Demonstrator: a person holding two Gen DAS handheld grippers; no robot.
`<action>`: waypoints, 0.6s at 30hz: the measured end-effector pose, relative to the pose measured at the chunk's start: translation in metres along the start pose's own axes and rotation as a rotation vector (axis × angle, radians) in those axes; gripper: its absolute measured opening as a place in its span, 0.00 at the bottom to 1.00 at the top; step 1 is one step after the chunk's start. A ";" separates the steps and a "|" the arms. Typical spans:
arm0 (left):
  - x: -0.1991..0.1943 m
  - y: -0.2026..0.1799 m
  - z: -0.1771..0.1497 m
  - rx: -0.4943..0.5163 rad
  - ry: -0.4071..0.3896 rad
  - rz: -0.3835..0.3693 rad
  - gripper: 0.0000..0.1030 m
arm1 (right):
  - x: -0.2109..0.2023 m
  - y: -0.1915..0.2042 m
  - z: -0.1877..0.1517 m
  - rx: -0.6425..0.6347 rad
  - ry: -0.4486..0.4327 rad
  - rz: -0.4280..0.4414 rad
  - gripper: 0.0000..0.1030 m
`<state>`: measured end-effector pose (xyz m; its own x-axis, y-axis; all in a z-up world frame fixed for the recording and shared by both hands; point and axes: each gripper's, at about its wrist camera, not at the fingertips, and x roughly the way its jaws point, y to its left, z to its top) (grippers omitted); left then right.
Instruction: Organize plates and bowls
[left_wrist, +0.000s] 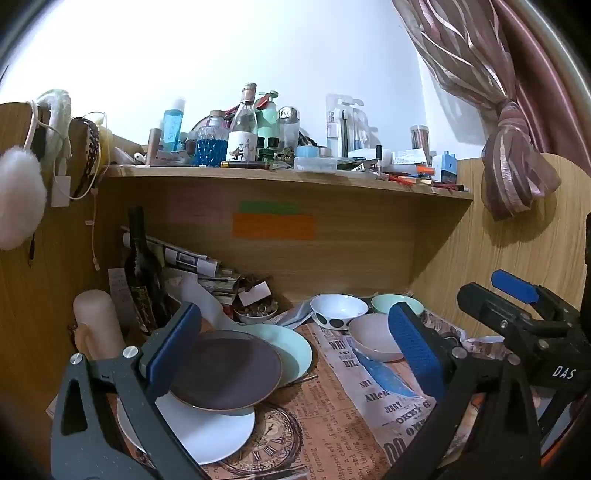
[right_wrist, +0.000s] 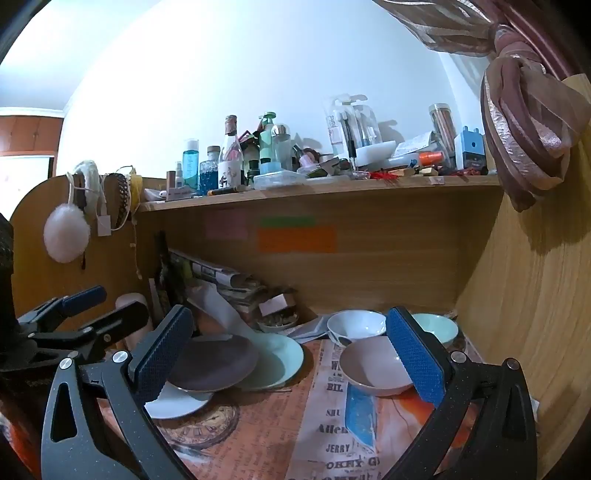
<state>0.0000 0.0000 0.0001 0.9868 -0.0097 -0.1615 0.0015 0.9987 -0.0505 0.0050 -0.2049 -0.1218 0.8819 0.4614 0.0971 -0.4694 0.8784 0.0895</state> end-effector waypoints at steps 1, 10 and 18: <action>0.000 0.000 0.000 -0.004 0.003 -0.002 1.00 | 0.001 0.000 0.000 0.001 0.003 0.000 1.00; 0.007 0.005 -0.005 -0.023 0.013 0.009 1.00 | 0.004 -0.003 -0.002 0.004 -0.005 0.007 1.00; 0.006 0.004 -0.005 -0.014 0.009 0.011 1.00 | 0.004 -0.001 -0.001 0.009 -0.001 0.012 1.00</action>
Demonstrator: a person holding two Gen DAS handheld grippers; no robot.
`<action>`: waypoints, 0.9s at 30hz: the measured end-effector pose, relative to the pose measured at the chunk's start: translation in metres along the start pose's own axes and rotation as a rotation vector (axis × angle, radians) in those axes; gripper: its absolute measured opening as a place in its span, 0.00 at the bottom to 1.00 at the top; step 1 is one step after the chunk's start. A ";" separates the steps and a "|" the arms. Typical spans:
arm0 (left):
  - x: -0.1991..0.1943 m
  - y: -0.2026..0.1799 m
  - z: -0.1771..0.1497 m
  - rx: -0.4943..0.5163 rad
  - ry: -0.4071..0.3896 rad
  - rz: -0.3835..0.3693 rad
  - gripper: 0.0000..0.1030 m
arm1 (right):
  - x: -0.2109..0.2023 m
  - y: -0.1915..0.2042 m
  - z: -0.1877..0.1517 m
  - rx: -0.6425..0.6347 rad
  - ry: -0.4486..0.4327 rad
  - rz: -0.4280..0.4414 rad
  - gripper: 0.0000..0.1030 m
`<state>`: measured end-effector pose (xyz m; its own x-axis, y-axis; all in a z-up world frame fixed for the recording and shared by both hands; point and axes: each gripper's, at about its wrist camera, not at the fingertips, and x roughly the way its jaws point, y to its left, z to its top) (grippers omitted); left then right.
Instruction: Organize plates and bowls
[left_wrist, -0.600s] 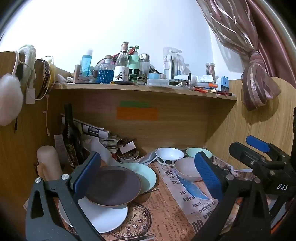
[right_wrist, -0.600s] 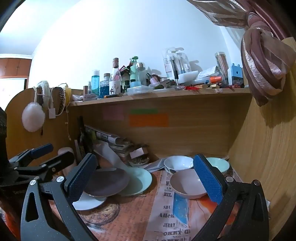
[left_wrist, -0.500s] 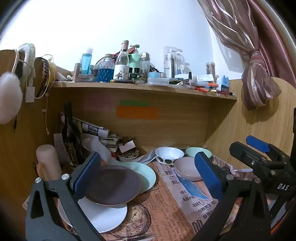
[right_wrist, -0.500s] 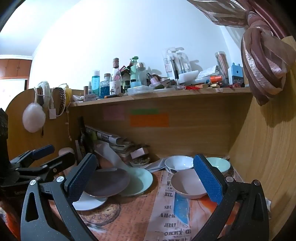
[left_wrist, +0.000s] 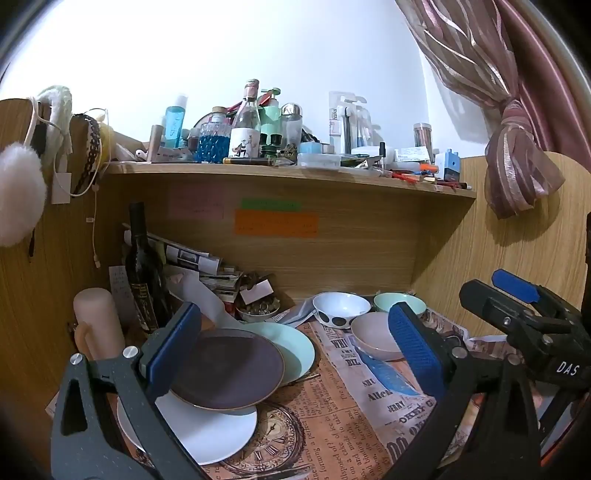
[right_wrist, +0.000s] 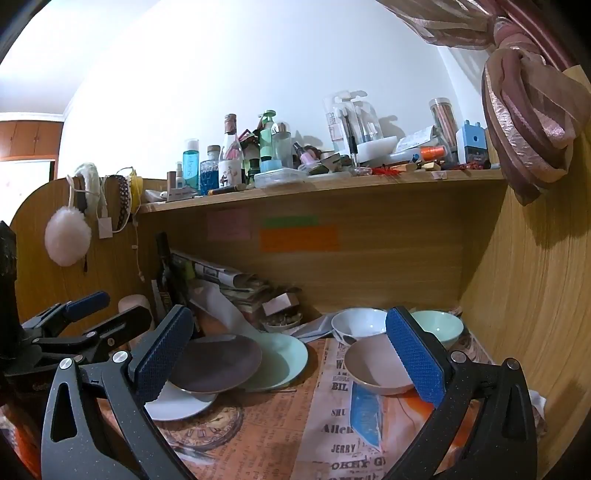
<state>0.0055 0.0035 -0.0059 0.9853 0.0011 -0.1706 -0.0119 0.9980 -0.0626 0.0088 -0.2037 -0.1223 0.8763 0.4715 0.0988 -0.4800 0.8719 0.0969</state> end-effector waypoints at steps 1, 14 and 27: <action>0.000 0.000 0.000 -0.001 -0.001 0.000 1.00 | 0.000 0.000 0.000 -0.001 0.000 0.000 1.00; -0.004 -0.002 -0.001 0.000 0.000 -0.005 1.00 | -0.001 0.003 0.000 -0.002 -0.008 0.005 1.00; -0.005 -0.004 -0.001 -0.005 -0.004 -0.005 1.00 | -0.004 0.004 0.002 -0.005 -0.010 0.005 1.00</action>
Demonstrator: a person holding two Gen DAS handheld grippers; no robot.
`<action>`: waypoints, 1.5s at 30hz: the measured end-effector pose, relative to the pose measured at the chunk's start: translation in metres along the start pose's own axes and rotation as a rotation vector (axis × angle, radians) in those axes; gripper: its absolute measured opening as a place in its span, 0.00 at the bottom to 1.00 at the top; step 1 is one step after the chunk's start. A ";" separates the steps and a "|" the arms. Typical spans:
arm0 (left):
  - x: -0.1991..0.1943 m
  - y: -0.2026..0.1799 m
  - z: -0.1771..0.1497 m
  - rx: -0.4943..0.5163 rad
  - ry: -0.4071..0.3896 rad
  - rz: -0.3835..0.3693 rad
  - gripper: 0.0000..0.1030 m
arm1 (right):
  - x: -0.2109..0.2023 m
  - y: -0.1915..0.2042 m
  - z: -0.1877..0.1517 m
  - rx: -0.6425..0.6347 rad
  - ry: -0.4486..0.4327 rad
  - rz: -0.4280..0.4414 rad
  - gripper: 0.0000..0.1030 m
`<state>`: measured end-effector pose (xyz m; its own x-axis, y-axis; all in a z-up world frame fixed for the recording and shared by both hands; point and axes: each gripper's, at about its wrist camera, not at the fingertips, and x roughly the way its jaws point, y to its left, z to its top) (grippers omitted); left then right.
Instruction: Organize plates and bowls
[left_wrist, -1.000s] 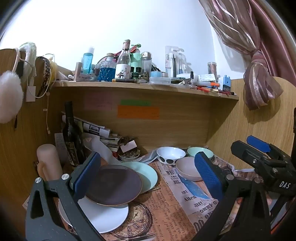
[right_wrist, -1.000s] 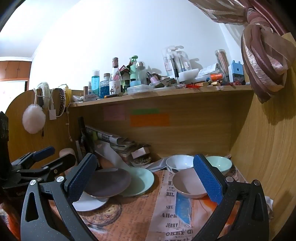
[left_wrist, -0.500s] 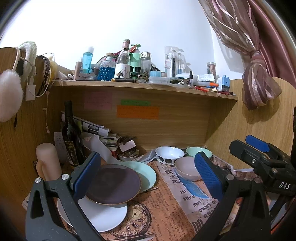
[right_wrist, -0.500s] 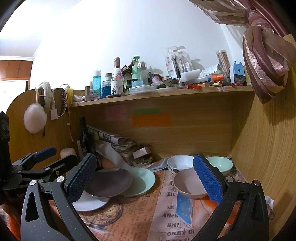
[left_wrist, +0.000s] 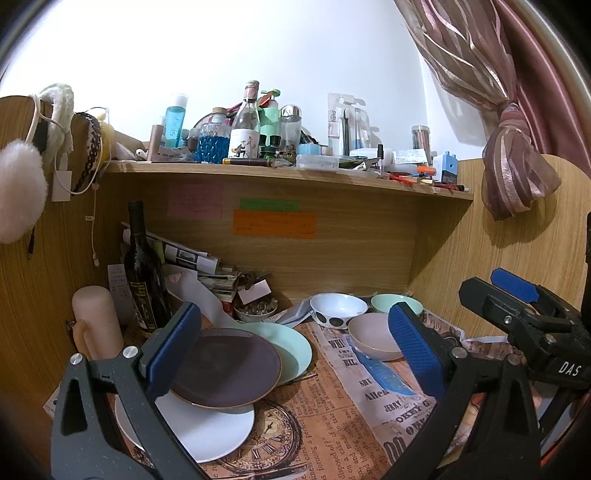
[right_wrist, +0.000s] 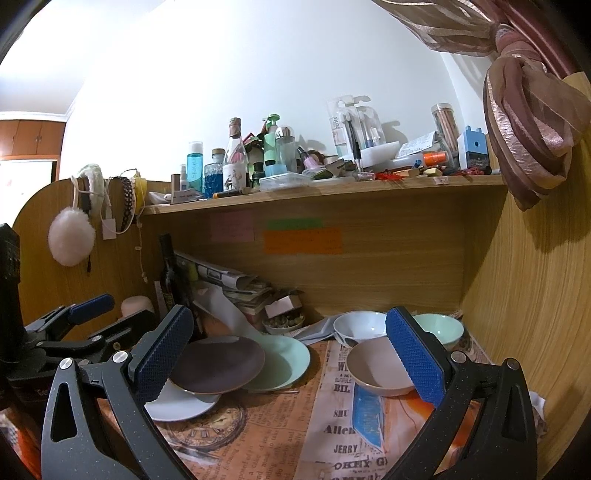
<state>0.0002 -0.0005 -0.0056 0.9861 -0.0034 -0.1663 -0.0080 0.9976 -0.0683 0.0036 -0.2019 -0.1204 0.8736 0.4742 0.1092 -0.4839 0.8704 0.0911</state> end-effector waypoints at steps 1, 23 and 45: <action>0.000 0.000 0.000 0.000 0.001 -0.001 1.00 | 0.000 0.000 0.000 0.000 0.000 0.002 1.00; 0.000 0.000 0.000 -0.003 0.002 -0.002 1.00 | -0.001 -0.002 0.001 0.007 0.003 0.009 1.00; 0.003 0.001 0.000 -0.004 0.009 -0.003 1.00 | 0.002 -0.001 0.001 0.007 0.006 0.012 1.00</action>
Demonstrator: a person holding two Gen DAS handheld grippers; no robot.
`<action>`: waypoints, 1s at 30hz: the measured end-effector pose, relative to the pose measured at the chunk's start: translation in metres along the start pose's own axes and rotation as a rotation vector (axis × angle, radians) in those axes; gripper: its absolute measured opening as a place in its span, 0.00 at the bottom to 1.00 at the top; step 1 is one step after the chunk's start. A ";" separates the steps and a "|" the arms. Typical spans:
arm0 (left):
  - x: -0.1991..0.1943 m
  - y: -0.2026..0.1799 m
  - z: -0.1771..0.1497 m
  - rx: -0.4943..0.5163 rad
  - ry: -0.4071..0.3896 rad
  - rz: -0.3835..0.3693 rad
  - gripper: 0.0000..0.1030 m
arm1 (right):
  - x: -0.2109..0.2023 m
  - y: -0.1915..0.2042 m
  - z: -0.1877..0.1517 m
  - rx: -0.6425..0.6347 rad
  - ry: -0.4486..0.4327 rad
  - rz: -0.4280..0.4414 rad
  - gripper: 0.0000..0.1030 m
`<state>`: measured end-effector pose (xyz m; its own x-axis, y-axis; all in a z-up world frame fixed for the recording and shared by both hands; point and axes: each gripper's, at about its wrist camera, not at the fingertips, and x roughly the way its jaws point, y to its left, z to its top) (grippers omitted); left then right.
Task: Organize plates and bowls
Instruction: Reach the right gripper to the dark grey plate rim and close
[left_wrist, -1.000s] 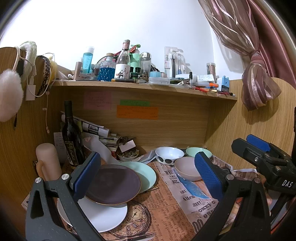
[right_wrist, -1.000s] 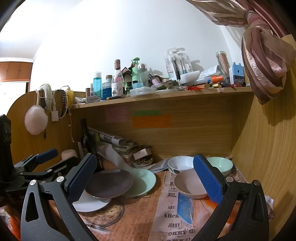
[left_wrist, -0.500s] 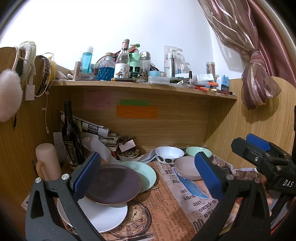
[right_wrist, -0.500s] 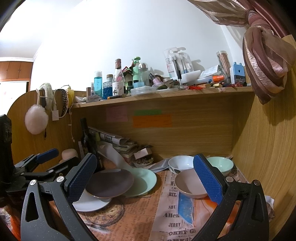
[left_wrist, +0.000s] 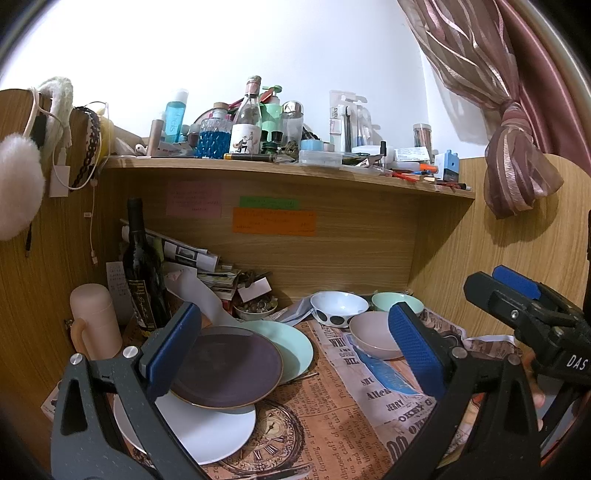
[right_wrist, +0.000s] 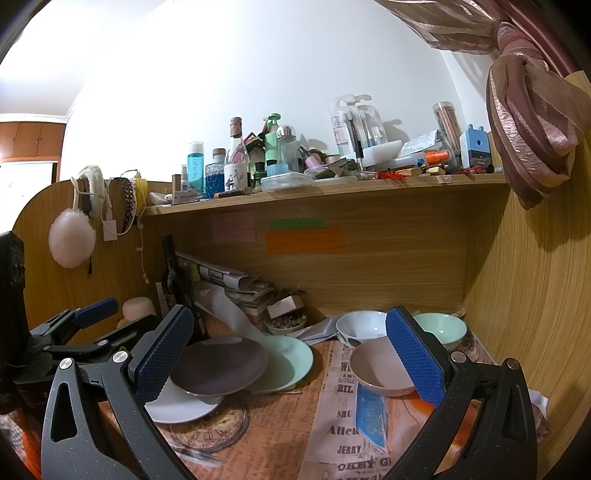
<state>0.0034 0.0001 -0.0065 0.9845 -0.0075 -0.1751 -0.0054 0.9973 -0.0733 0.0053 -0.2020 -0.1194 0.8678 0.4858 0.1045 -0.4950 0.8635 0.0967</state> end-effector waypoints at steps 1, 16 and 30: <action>0.001 0.000 0.000 -0.001 0.001 0.000 1.00 | 0.000 0.000 0.000 0.000 0.001 0.000 1.00; 0.042 0.049 -0.016 -0.044 0.128 0.021 1.00 | 0.046 0.000 -0.017 -0.010 0.099 -0.044 1.00; 0.096 0.124 -0.030 -0.062 0.304 0.117 0.84 | 0.128 0.007 -0.052 0.034 0.288 0.034 0.98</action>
<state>0.0922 0.1208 -0.0616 0.8792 0.0757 -0.4705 -0.1347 0.9865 -0.0931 0.1148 -0.1265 -0.1572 0.8247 0.5374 -0.1763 -0.5213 0.8431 0.1316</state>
